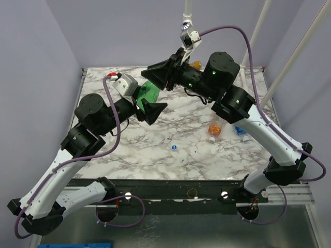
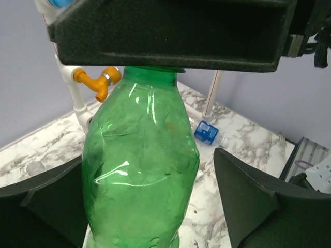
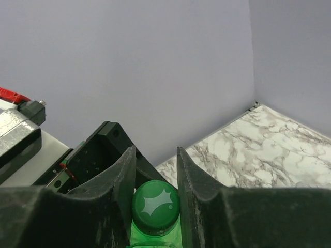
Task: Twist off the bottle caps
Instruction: Unscrew the bottle cap from the plastic bottle.
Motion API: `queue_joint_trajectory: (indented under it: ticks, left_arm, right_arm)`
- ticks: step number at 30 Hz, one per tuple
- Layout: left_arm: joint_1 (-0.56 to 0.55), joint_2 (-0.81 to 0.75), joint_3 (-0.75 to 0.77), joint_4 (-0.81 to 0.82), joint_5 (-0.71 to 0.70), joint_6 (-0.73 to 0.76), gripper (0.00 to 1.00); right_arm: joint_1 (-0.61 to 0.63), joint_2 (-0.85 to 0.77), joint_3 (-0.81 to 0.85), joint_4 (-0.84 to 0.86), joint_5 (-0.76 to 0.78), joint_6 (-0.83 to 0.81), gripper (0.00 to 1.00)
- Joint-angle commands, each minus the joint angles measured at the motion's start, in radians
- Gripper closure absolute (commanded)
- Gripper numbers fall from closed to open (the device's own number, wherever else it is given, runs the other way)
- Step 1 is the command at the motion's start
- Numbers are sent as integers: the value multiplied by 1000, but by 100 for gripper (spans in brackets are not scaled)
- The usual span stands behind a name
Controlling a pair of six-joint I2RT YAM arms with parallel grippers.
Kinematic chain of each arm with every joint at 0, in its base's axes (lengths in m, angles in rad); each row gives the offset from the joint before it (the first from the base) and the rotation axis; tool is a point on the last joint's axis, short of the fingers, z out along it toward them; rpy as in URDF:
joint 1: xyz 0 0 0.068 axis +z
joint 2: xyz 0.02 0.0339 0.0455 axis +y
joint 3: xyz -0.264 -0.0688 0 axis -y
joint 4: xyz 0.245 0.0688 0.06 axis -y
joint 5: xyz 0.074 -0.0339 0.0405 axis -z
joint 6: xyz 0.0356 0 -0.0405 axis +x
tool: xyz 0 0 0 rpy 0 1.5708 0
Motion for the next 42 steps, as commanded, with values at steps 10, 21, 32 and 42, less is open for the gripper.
queue_joint_trajectory:
  ticks: [10, 21, 32, 42]
  left_arm:
    - [35, 33, 4, -32, 107, -77, 73]
    - [49, 25, -27, 16, 68, -41, 100]
    - [49, 31, -44, 79, -11, 5, 100]
    - [49, 22, -51, 85, 50, 34, 100]
  right_arm:
    - [8, -32, -17, -33, -91, -70, 99]
    - [8, -86, -50, -35, 77, -36, 14]
    - [8, 3, 72, -177, 105, 41, 21]
    - [9, 33, 117, -181, 118, 51, 52]
